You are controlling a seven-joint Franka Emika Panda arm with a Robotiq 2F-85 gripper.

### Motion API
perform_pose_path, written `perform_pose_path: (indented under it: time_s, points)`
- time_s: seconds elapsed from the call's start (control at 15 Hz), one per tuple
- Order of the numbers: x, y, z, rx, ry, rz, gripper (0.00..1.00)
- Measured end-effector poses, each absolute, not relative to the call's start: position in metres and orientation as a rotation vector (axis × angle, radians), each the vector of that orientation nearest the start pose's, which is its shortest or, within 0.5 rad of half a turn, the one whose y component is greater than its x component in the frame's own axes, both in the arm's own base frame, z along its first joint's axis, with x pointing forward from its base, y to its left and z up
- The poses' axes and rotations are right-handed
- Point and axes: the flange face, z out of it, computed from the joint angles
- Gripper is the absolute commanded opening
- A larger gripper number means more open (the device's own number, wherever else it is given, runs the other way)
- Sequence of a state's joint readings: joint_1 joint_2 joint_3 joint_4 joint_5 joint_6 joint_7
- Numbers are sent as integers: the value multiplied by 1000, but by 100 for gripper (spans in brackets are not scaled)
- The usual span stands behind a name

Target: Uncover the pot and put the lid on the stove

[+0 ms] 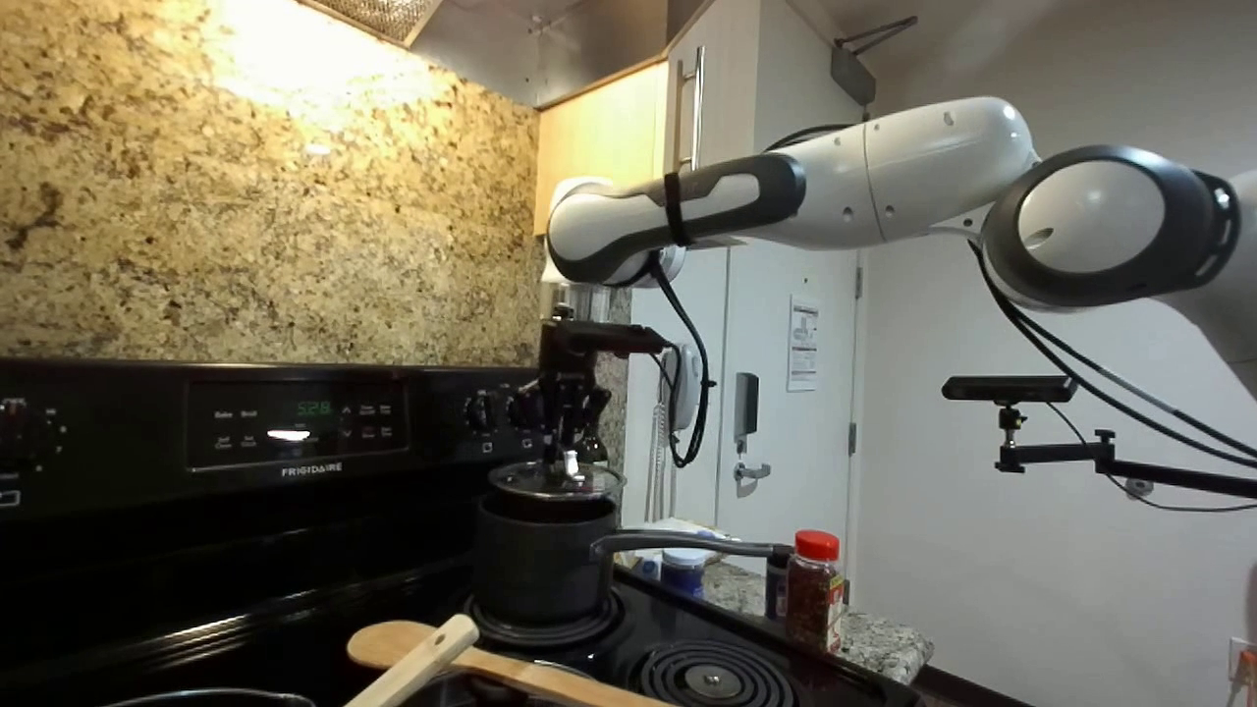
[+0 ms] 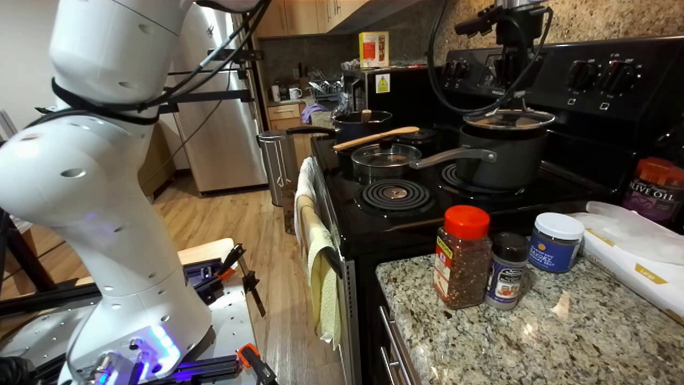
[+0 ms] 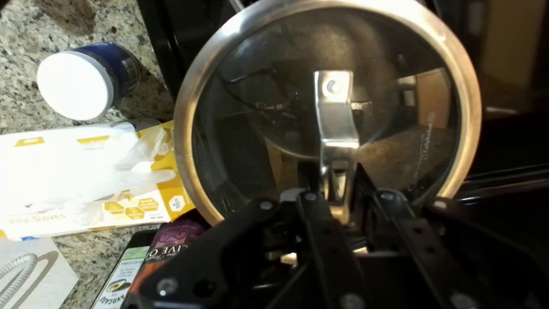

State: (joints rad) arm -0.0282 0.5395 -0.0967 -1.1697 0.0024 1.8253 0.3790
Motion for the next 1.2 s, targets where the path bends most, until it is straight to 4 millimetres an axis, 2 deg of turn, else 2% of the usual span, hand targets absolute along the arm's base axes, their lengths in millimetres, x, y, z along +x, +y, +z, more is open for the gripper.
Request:
perform_pose_path:
  time_s: [0.27,0.47,0.6,0.8,1.07,1.13,1.2]
  points:
    - [698,-40,553,-3104,690,-252,12]
    - [669,-21,574,-3123,646,-229,12]
    - [646,-13,574,-3127,623,-183,12]
    - [612,0,564,-3140,597,-106,12]
    - [566,18,536,-3162,594,-18,12]
    - [553,22,527,-3168,585,3,20]
    - [540,26,519,-3176,570,21,20]
